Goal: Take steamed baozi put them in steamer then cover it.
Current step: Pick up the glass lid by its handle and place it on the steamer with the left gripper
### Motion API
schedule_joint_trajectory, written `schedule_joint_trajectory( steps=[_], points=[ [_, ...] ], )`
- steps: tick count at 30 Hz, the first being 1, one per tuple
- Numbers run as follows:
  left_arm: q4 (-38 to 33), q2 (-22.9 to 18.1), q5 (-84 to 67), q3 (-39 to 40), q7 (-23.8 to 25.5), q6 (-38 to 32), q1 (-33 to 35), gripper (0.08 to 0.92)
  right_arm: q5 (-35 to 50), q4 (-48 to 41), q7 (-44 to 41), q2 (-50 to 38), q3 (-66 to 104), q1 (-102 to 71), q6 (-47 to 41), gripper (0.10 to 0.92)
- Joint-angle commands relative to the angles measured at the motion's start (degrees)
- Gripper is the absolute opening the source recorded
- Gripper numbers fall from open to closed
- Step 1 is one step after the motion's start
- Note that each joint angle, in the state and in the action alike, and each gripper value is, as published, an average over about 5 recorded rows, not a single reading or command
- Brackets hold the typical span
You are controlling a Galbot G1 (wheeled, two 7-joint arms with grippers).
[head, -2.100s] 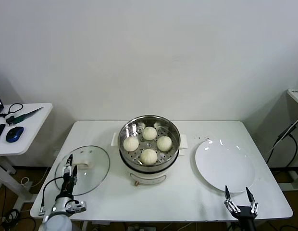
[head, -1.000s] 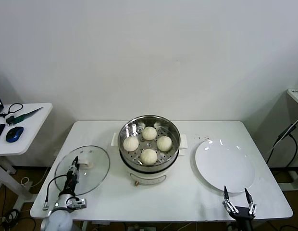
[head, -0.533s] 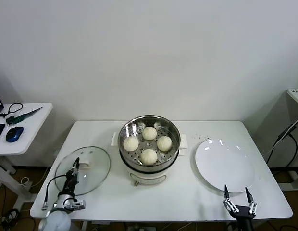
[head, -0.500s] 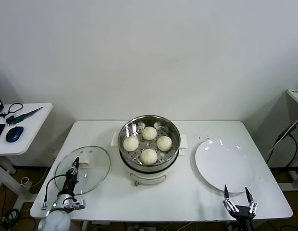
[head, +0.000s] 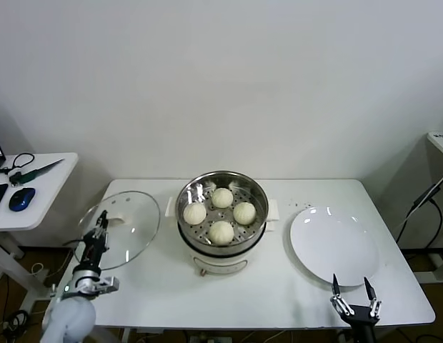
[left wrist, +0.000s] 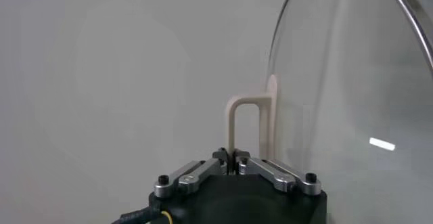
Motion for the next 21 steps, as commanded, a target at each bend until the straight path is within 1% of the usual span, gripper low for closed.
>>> schedule_joint_trajectory(
  steps=[1,6,9,12,14,16,19,21],
  points=[
    [-12.82,3.70,-4.10,-0.58,6.37,4.83,1.86,0.139,-1.98,0.04,0.96,0.01,-0.27,0.08,-0.25,0.823],
    [-20.08,9.08,-3.71,0.84,13.75,11.92,0.55,0.139,-3.55,0.41,1.46,-0.03,-0.84,-0.15,-0.98,0.823],
    [-23.17,11.10,-3.04,3.54,16.88,16.20,-1.28,0.139,-4.49,0.94,1.60,-0.01,-1.06,-0.27,-1.52,0.823],
    [-26.05,12.18,-2.20,7.97,19.93,21.60,-3.69,0.139,-4.65,1.25,1.73,-0.05,-1.16,-0.17,-1.84,0.823],
    [-27.83,11.94,-0.93,11.53,22.24,25.05,-5.71,0.139,-4.61,1.32,1.82,-0.16,-1.17,0.00,-1.90,0.823],
    [-29.10,10.55,1.06,15.86,24.90,28.47,-8.28,0.139,-4.54,1.36,1.89,-0.32,-1.17,0.24,-1.85,0.823],
    [-29.31,6.65,4.70,22.46,28.17,32.42,-11.61,0.139,-4.42,1.38,2.02,-0.52,-1.11,0.62,-1.66,0.823],
    [-28.59,3.73,7.65,25.90,29.53,34.19,-13.09,0.139,-4.21,1.37,2.13,-0.60,-1.07,0.82,-1.52,0.823]
  ],
)
